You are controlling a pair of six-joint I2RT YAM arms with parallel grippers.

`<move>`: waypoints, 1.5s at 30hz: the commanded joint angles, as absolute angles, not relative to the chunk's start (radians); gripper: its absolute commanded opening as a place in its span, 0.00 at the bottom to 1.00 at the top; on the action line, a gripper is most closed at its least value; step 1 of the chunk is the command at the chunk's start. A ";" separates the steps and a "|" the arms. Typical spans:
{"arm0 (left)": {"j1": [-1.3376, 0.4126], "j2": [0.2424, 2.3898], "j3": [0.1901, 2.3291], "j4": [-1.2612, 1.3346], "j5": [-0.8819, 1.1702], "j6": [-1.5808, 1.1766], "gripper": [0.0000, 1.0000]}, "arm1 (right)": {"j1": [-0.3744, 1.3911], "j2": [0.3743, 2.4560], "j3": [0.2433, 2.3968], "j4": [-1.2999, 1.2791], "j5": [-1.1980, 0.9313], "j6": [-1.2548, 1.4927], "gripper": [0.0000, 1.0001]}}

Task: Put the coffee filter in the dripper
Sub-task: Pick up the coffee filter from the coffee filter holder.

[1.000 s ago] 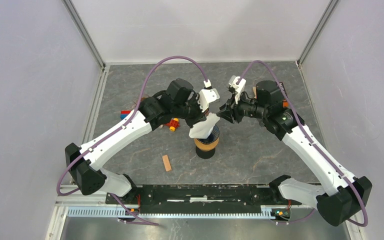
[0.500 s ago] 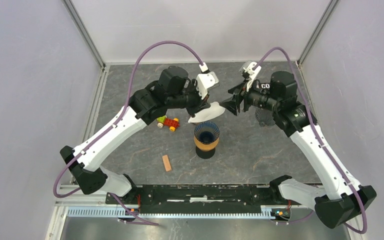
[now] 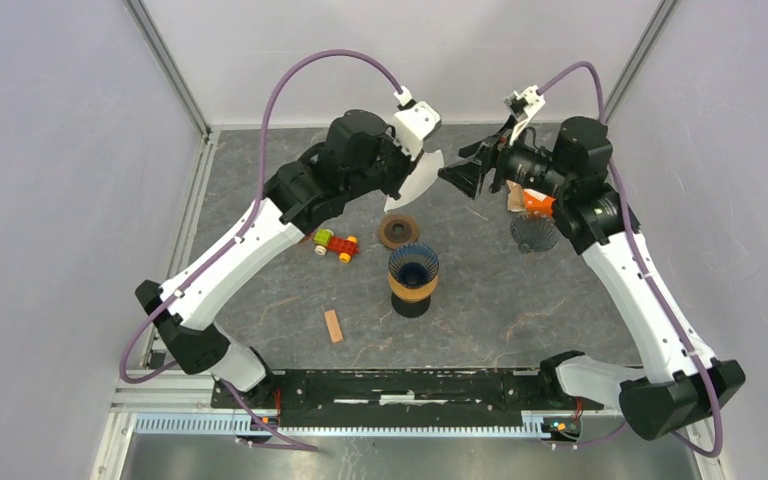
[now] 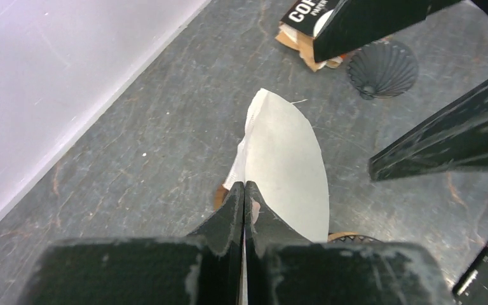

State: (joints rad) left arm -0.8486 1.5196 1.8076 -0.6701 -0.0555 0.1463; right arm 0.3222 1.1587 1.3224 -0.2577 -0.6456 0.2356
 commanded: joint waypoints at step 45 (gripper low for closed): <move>-1.044 1.630 1.835 -0.482 -0.513 0.040 0.02 | 0.325 1.332 1.178 -0.085 -0.662 0.463 0.61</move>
